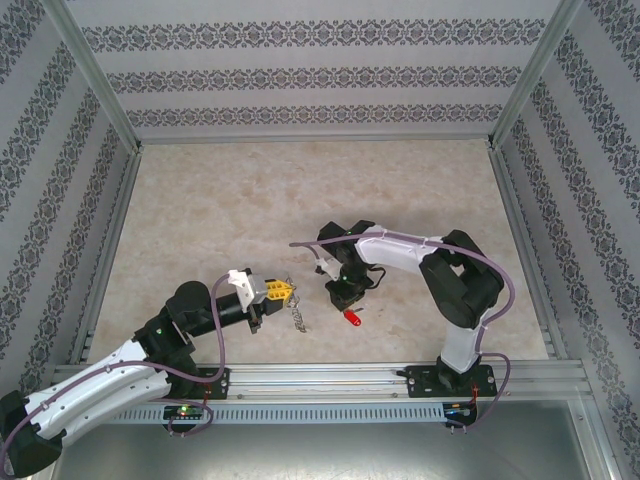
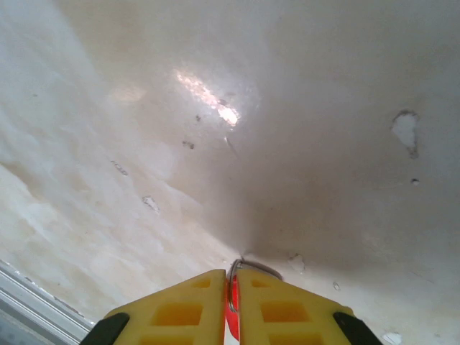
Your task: Put the keys on the keyring
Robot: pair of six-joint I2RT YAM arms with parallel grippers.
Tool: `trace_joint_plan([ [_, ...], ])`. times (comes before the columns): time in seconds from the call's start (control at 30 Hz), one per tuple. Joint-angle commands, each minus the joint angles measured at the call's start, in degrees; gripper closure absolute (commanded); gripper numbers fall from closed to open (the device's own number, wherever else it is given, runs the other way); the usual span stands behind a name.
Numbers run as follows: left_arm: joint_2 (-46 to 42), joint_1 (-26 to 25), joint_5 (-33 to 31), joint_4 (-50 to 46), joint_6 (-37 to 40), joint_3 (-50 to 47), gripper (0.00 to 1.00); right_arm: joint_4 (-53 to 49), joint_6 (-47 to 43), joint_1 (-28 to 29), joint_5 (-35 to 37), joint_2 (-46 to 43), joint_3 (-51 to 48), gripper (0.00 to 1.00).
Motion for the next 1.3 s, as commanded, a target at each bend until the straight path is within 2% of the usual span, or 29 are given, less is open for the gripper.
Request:
trace_joint_plan([
  [0.0, -0.44, -0.73, -0.04, 3.49, 0.5, 0.09, 1.0, -1.4, 1.11, 0.84, 0.44, -2.96, -0.56, 0.88],
  [0.17, -0.62, -0.73, -0.35, 2.73, 0.45, 0.36, 1.0, -1.25, 1.49, 0.85, 0.6, -4.44, -1.52, 0.88],
  [0.37, -1.41, -0.73, -0.08, 2.66, 0.18, 0.3, 1.0, -0.67, 1.28, 0.96, 1.37, -4.45, -1.97, 0.74],
  [0.57, -1.54, -0.73, -0.14, 2.67, 0.13, 0.22, 1.0, -2.07, 0.39, 2.21, 3.5, -2.58, 0.95, 0.68],
  [0.97, -1.14, -0.73, -0.12, 2.66, 0.46, 0.27, 1.0, -8.77, -1.38, 4.89, 12.72, 2.81, 7.84, 0.61],
  [1.27, -0.98, -0.73, -0.28, 2.28, 0.77, 0.35, 1.0, -9.88, -1.27, 6.38, 11.6, 5.19, 10.64, 0.6],
])
